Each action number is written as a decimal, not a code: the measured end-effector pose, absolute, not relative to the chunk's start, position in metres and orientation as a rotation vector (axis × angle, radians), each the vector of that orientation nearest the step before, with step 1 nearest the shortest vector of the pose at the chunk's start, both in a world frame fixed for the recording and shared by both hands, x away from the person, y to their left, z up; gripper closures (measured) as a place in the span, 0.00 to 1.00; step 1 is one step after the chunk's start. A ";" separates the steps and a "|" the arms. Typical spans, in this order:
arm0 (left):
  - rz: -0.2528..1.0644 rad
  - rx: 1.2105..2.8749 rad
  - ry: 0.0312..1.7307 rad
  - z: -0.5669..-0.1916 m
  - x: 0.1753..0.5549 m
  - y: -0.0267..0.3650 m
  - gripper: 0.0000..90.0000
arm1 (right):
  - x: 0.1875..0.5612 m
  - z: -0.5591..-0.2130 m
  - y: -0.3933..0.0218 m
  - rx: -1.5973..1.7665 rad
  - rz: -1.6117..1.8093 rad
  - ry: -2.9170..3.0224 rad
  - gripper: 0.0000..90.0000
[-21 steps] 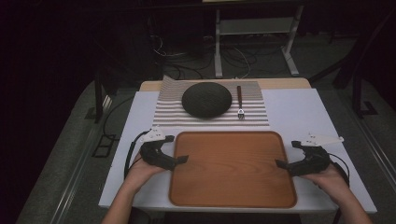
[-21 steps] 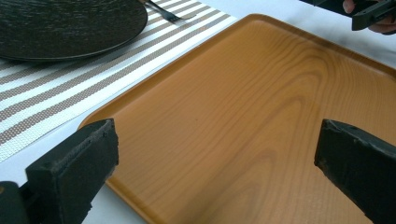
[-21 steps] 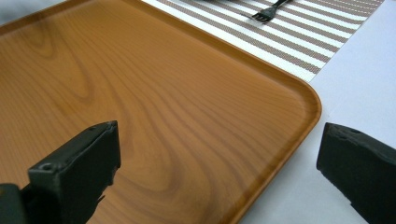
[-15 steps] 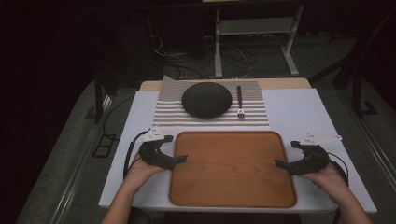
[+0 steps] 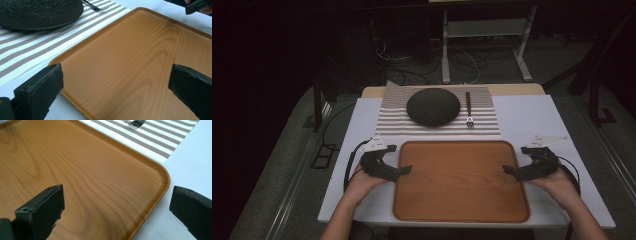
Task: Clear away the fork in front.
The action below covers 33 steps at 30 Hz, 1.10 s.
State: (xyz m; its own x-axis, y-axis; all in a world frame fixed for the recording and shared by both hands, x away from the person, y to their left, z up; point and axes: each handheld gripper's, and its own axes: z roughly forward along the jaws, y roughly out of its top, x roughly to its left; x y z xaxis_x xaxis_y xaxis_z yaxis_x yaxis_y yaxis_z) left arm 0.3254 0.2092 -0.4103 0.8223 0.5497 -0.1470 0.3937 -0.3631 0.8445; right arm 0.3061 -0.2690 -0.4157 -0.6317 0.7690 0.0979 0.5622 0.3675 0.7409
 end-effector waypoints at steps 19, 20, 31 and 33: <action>0.194 1.992 0.698 -0.411 0.328 0.208 0.00 | 0.329 -0.415 -0.262 1.217 1.092 2.387 0.01; 0.195 1.992 0.698 -0.411 0.328 0.208 0.00 | 0.330 -0.414 -0.261 1.219 1.089 2.389 0.01; 0.203 1.991 0.698 -0.410 0.328 0.208 0.00 | 0.349 -0.413 -0.256 1.232 1.067 2.390 0.01; 0.204 1.989 0.698 -0.410 0.328 0.208 0.00 | 0.353 -0.413 -0.254 1.240 1.062 2.391 0.01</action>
